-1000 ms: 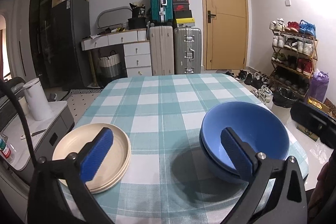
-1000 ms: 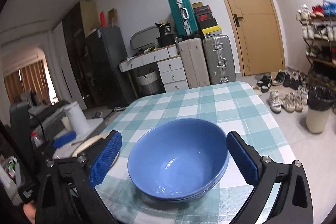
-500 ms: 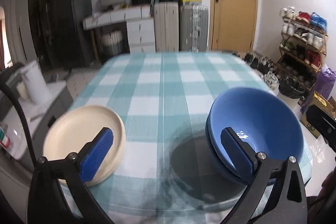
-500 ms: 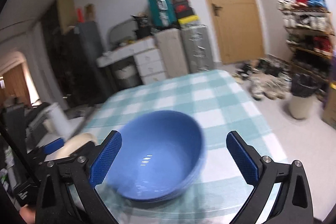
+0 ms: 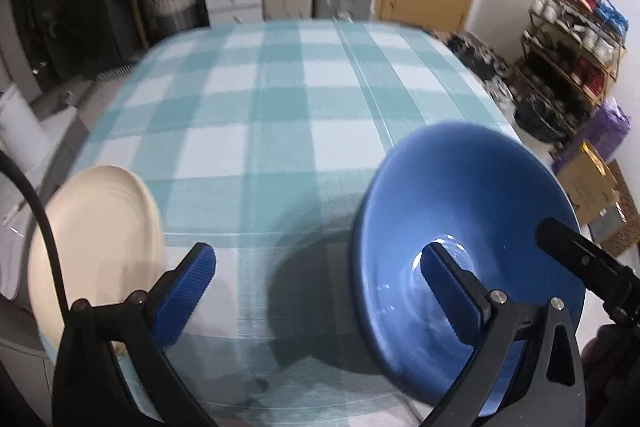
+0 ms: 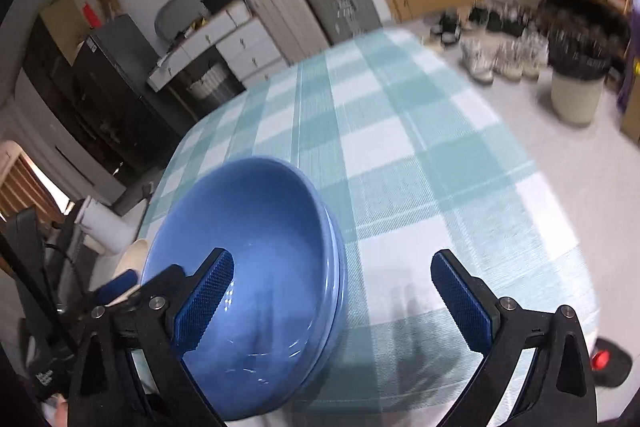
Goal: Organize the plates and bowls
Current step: 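Grip the rim of the stacked blue bowls with both grippers and lift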
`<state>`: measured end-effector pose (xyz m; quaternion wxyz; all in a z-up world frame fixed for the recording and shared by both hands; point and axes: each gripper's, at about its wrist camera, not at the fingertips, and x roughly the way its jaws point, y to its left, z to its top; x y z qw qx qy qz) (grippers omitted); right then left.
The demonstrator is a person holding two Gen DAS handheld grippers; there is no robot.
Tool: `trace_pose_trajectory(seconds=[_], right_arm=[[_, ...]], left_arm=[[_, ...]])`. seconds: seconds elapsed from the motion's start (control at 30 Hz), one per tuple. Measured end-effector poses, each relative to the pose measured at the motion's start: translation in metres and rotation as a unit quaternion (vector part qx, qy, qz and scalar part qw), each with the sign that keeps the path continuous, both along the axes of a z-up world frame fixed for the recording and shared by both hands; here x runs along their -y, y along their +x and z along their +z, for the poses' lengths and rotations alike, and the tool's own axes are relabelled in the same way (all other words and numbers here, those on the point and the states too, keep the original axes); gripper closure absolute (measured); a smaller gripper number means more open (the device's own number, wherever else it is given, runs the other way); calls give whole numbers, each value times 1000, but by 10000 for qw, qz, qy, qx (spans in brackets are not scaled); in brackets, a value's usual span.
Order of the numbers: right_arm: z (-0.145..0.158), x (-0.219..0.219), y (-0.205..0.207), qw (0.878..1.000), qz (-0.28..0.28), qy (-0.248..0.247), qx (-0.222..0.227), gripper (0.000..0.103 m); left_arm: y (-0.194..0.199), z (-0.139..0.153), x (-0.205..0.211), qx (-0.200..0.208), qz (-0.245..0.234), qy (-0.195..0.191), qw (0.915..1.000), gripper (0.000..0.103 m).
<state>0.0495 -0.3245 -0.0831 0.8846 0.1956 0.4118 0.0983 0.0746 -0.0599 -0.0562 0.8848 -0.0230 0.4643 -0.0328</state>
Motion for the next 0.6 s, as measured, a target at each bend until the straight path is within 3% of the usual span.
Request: trace_pose_trajectory(seconds=[0.17,0.3,0.4,0.47,0.5,0.53,0.6], right_arm=[[-12,-1,17,9983,219,315,-430,5],[-30,-1,31,9935,287,552,-949,29],[-37,-6,36,9920,359,580,-1066,33],[-40,-7,40,9907,364,649,-1135,43],[-41,-7,41,9901,358,681,-1176,51],[-43,-7,42,9893,347,703,-1231,59],[-46,-9,45,9879,392,726,-1310,75]], left_arm=[[10,-6,8,-262,-134,-189,9994,0],[19,-13,11,-422,-101,-86,9990,1],[22,-16,9,-524,-99,-268,9982,3],[23,-18,10,-647,-211,-479,9965,12],[25,-20,11,-727,-259,-491,9958,27],[26,-24,14,-852,-307,-422,9950,37],[28,-30,17,-974,-339,-302,9942,47]])
